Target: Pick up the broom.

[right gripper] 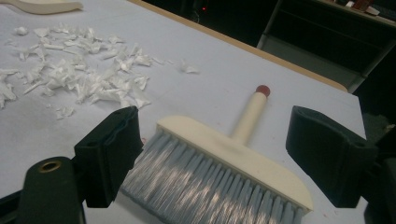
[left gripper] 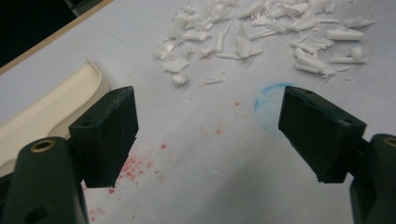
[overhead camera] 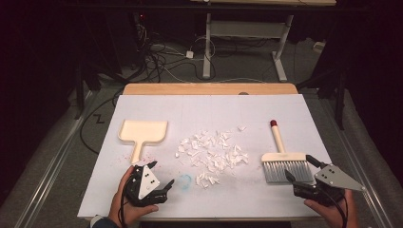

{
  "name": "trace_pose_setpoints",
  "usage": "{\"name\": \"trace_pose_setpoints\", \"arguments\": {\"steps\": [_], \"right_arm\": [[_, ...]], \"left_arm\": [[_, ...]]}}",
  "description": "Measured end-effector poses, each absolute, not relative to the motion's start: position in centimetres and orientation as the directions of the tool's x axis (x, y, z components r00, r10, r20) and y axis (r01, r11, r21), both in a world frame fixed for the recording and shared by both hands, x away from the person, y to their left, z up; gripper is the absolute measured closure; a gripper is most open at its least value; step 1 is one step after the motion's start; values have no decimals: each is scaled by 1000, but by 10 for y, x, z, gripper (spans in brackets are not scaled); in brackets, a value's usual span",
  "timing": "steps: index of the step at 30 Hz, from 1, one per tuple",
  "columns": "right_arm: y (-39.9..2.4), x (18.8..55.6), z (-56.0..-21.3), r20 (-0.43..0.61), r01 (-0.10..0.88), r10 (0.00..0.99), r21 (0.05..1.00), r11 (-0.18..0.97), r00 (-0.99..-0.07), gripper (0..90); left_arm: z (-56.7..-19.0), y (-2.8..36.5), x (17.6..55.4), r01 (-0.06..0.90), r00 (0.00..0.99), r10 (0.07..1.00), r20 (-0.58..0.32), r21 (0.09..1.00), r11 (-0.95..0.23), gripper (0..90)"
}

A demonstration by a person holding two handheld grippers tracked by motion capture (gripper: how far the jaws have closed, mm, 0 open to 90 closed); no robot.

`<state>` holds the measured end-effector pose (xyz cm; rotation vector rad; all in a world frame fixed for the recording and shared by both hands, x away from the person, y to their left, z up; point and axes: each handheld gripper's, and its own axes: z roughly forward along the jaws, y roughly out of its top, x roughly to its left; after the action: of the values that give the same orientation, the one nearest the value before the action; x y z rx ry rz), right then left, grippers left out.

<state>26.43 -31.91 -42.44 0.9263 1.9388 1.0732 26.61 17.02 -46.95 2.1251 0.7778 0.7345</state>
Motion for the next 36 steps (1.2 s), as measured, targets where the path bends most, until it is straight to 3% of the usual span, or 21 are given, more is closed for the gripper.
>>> {"name": "trace_pose_setpoints", "arguments": {"steps": [15,26,30,32,36], "right_arm": [[-318,267,-418,-227,259,853,889,379,-469,187],[-316,346,-410,-122,470,906,822,322,-406,189],[-308,396,-418,-78,618,924,722,311,-373,245],[-306,403,-421,-78,641,928,702,311,-365,248],[-298,436,-445,-83,762,943,569,310,-322,403]], "left_arm": [[-471,162,271,261,689,673,269,774,-577,188],[-472,160,271,257,704,651,284,753,-606,189],[-473,160,273,262,706,652,276,754,-602,189],[-473,160,272,262,709,650,273,754,-602,189],[-474,160,269,257,717,640,277,748,-612,189]]}}
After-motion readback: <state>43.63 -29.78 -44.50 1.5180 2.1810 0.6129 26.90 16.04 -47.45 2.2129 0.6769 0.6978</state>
